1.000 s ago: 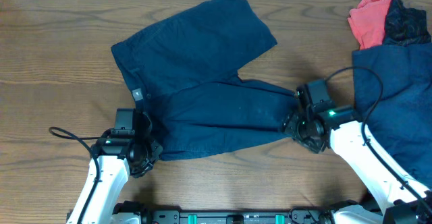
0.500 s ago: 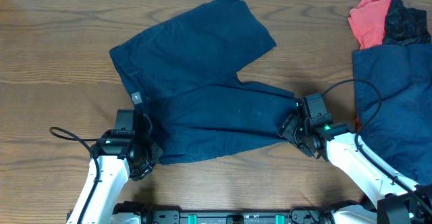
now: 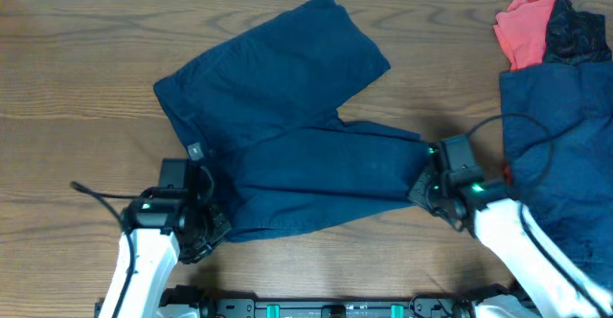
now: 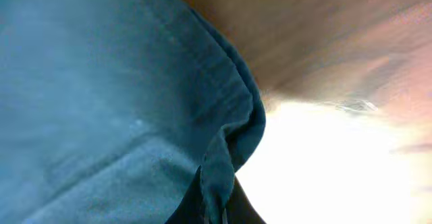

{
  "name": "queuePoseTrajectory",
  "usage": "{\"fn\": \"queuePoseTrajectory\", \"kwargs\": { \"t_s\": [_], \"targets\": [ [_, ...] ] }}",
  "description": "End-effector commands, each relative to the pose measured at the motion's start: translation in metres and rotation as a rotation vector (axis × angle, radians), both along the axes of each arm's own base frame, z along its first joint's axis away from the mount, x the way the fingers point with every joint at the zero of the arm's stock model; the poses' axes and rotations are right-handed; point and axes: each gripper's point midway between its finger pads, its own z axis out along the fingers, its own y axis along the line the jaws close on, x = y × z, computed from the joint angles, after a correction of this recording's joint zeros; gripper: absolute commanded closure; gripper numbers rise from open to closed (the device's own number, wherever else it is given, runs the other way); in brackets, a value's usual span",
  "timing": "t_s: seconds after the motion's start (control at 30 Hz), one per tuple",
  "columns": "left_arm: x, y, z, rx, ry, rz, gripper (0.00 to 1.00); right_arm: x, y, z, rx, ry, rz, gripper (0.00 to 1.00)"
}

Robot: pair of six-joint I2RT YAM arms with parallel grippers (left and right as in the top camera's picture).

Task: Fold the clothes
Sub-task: 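Lift the hems and fold them upward toward the waistband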

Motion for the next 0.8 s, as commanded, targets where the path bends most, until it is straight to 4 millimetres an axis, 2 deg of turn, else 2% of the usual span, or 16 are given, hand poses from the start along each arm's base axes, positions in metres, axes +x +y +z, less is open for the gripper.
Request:
{"fn": "queuePoseTrajectory", "kwargs": {
  "t_s": [0.0, 0.2, 0.3, 0.4, 0.5, 0.6, 0.77],
  "targets": [
    [0.008, -0.009, 0.034, -0.044, -0.122, -0.096, 0.94, 0.024, -0.019, 0.056, -0.057, -0.175, 0.006, 0.99],
    [-0.012, -0.025, 0.081, -0.129, -0.273, -0.155, 0.94, 0.031, -0.032, 0.139, -0.115, -0.348, 0.085, 0.99],
    [-0.024, -0.027, 0.098, -0.131, -0.335, -0.176, 0.94, 0.035, -0.032, 0.168, -0.152, -0.39, 0.154, 0.99],
    [-0.027, -0.026, 0.111, -0.123, -0.415, -0.185, 0.94, 0.043, -0.03, 0.19, -0.182, -0.41, 0.211, 0.99],
    [-0.014, -0.014, 0.117, -0.051, -0.494, -0.144, 0.94, 0.063, -0.022, 0.205, -0.203, -0.437, 0.283, 0.99],
    [0.009, 0.003, 0.126, 0.025, -0.565, -0.03, 0.94, 0.09, -0.012, 0.213, -0.245, -0.47, 0.374, 0.99],
    [0.047, 0.026, 0.143, 0.106, -0.671, 0.161, 0.94, 0.148, 0.022, 0.212, -0.284, -0.544, 0.507, 0.99]
  ]
}}
